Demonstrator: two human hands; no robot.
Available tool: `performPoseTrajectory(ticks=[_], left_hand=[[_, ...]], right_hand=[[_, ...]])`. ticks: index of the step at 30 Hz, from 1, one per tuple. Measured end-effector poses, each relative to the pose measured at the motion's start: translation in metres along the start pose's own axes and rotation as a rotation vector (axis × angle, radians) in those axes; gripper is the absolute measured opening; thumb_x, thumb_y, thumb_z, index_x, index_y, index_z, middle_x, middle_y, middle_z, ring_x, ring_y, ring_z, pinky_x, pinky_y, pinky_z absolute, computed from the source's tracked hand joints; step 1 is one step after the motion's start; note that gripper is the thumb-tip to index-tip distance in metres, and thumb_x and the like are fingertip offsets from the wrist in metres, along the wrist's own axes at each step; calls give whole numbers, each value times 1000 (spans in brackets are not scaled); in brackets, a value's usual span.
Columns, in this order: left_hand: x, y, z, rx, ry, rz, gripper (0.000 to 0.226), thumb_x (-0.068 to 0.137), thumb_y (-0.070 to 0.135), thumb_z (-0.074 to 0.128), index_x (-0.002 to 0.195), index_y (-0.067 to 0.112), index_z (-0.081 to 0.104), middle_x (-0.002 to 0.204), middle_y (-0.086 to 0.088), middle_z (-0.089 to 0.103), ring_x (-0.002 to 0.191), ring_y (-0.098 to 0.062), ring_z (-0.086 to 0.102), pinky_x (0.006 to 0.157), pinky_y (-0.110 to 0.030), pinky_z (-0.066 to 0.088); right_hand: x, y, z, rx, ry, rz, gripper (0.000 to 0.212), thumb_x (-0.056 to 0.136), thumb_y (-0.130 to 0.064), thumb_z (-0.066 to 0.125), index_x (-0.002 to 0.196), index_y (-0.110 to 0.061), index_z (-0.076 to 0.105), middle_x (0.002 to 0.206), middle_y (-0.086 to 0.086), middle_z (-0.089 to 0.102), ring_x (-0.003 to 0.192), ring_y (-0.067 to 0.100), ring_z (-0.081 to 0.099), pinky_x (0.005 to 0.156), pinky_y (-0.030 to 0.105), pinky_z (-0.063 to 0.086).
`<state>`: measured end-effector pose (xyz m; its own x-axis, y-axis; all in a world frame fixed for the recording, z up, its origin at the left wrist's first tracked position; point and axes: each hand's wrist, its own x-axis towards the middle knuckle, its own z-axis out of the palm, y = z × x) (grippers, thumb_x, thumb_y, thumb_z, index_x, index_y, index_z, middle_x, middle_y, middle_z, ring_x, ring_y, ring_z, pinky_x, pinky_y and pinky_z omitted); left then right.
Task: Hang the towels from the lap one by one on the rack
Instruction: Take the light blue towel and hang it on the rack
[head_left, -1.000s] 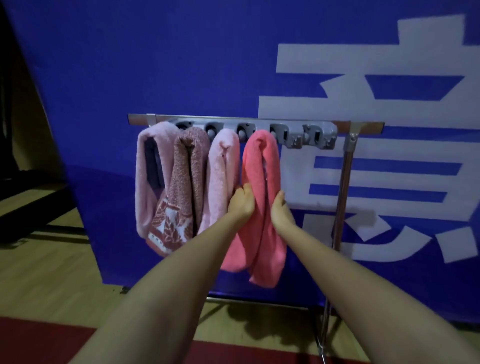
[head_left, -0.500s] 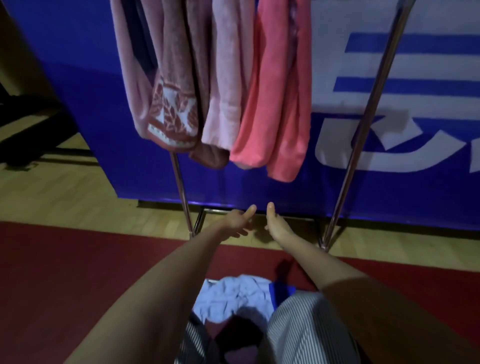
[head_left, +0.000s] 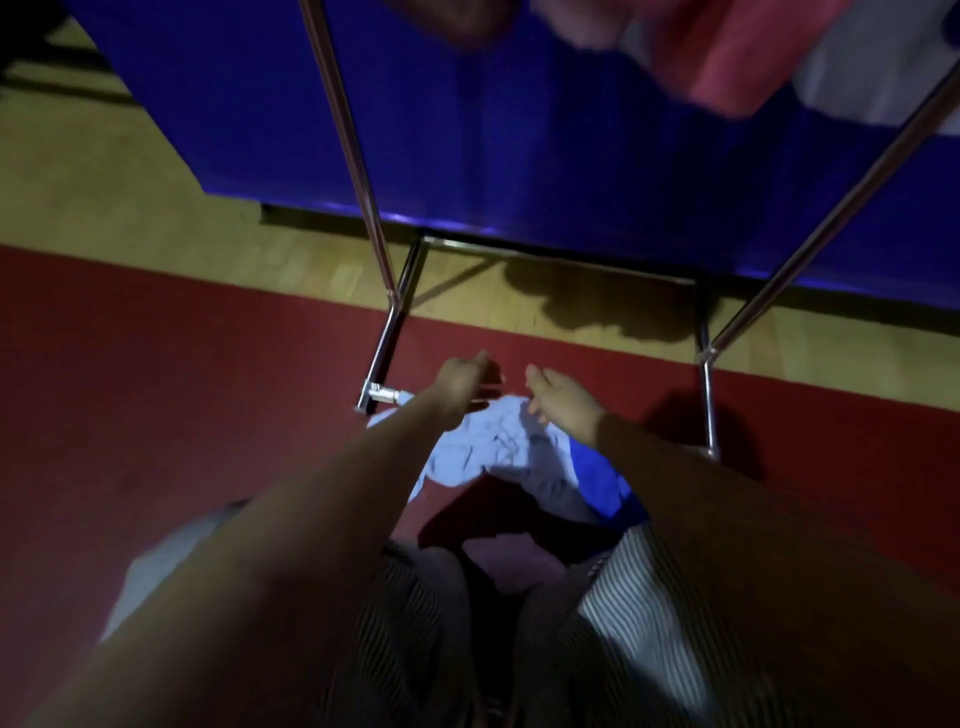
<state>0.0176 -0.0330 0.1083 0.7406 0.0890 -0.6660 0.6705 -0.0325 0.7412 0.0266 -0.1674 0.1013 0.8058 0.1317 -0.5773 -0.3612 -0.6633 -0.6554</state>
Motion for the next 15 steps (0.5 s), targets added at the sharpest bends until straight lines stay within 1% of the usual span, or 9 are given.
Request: performPoseTrajectory(ticks=[2,3,4,5,6,7,8,10,15], left_hand=[[16,-15,3,85,12,-29,23,100,24,38,100,9,57,97,-8,59,65,-12,51,61,-22,36],[25,-24,5,136,-10,-45,18,98,21,40,97,10,55,98,-8,58,63,-12,49,59,-22,34],[32,-31,6,191,-32,-65,16,98,19,41,90,11,53,95,-9,57,61,-13,46,57,-22,33],[41,-41,6,259,-49,-82,18,97,17,43,82,13,52,90,-10,55,59,-14,44,54,-21,33],[51,-53,6,334,-53,-90,20,96,14,44,77,13,51,87,-11,55,60,-16,45,52,-21,35],[59,-63,6,419,-43,-96,17,94,12,47,78,11,54,88,-13,56,66,-20,51,55,-20,41],[70,-75,5,511,-16,-84,13,92,10,49,86,7,60,94,-16,60,78,-24,57,65,-22,46],[90,-97,2,634,63,-50,22,88,12,54,105,2,62,110,-18,64,104,-29,60,86,-29,45],[137,-132,0,847,162,37,44,86,18,58,128,12,48,130,-15,53,121,-34,49,99,-39,40]], right_hand=[[14,10,12,-11,0,37,35,101,-32,30,67,-24,37,69,-2,44,62,8,41,70,29,35],[22,17,19,-1,7,63,32,100,-33,32,72,-22,41,74,4,48,69,14,48,67,29,38],[27,25,25,15,7,84,29,100,-33,33,81,-15,48,84,14,55,80,23,55,70,31,43],[31,33,30,28,1,110,32,99,-34,34,97,-8,52,97,22,58,93,30,59,78,36,47],[34,40,34,19,-10,136,38,99,-35,34,111,-4,51,108,24,59,101,35,59,87,42,48],[36,46,37,0,-18,153,42,99,-36,33,118,-3,49,113,23,58,106,37,58,92,45,48],[40,52,40,-20,-17,165,44,98,-38,33,120,-2,47,115,23,58,107,37,57,94,45,47],[50,63,49,-67,-6,199,48,98,-40,33,123,0,45,118,23,56,110,37,55,93,42,43],[85,75,79,-104,18,293,56,100,-39,30,136,2,32,137,23,46,125,34,45,102,36,34]])
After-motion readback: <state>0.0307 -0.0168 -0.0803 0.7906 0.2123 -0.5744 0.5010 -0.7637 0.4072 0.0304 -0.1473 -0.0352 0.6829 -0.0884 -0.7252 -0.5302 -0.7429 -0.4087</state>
